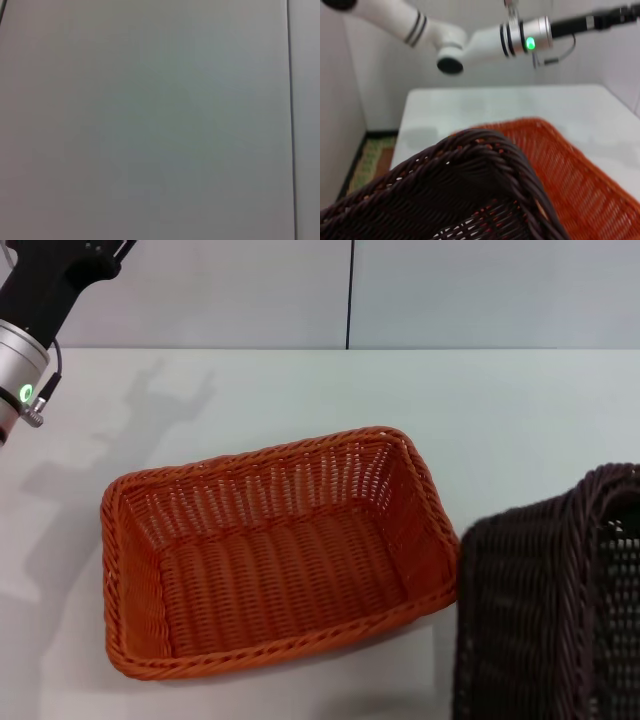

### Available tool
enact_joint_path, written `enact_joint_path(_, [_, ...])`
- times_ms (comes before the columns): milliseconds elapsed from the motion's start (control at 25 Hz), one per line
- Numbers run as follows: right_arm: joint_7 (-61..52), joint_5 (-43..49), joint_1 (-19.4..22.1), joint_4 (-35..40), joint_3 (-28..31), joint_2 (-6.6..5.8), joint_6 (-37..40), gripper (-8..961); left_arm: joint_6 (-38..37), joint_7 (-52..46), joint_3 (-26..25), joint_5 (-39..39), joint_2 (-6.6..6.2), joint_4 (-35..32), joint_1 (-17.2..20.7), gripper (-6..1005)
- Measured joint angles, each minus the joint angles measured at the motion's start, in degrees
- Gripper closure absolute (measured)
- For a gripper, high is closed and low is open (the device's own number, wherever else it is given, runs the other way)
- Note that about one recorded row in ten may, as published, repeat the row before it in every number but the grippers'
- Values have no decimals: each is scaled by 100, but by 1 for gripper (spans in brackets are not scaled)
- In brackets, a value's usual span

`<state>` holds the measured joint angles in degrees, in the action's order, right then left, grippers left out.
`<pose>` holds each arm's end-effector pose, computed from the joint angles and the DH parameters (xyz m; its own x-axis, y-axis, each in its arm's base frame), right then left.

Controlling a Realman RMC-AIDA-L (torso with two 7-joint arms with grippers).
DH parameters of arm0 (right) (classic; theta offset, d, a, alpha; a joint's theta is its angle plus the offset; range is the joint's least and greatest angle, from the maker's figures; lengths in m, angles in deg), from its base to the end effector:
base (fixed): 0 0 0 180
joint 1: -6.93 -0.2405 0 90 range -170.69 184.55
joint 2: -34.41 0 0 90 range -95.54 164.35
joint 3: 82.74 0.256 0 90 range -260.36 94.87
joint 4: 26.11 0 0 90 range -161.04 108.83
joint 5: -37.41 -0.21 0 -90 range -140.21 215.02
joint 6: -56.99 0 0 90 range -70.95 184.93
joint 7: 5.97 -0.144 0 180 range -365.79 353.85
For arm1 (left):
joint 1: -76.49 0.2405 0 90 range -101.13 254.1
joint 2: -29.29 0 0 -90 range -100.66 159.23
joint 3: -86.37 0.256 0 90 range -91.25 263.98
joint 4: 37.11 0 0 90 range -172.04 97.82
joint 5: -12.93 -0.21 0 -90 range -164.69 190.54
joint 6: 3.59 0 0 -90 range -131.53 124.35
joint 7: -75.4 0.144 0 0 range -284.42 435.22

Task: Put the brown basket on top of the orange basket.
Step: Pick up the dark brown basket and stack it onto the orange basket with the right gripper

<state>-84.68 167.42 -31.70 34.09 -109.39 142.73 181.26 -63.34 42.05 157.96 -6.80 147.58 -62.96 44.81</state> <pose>0.2212 0.3235 0.1429 0.9697 -0.0038 -0.2445 -0.0276 -0.9952 -0.0940 -0.2363 0.4163 0.0513 0.5482 -0.2448 0.7997 0.7120 -0.3651 -0.5998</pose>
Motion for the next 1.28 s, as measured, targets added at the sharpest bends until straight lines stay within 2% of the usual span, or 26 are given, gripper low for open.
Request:
enact_joint_path(200, [247,-385,-36,-787,13,-16,-64,795,96,15,-7,3,-14,69,-79,172])
enact_joint_path(440, [464,-738,7,-1298,42,-20,-87,795,207,83,-59,5,-18,117,-120,172])
enact_joint_path(800, [578,-1945,381,-1860,67,109,-344,794,212,163,-76,-3,-17,124,-130,172])
enact_joint_path(1160, [1001,-2576,621,-2666,61,400,-402,794,272,217,-76,-45,-17,199,-134,172])
enact_joint_path(1240, [1173,-2715,696,-2824,73,496,-420,794,283,287,-76,-44,-17,206,-137,172])
enact_joint_path(1280, [1268,-2825,751,-2902,82,586,-444,794,289,309,-67,-44,-17,207,-140,172])
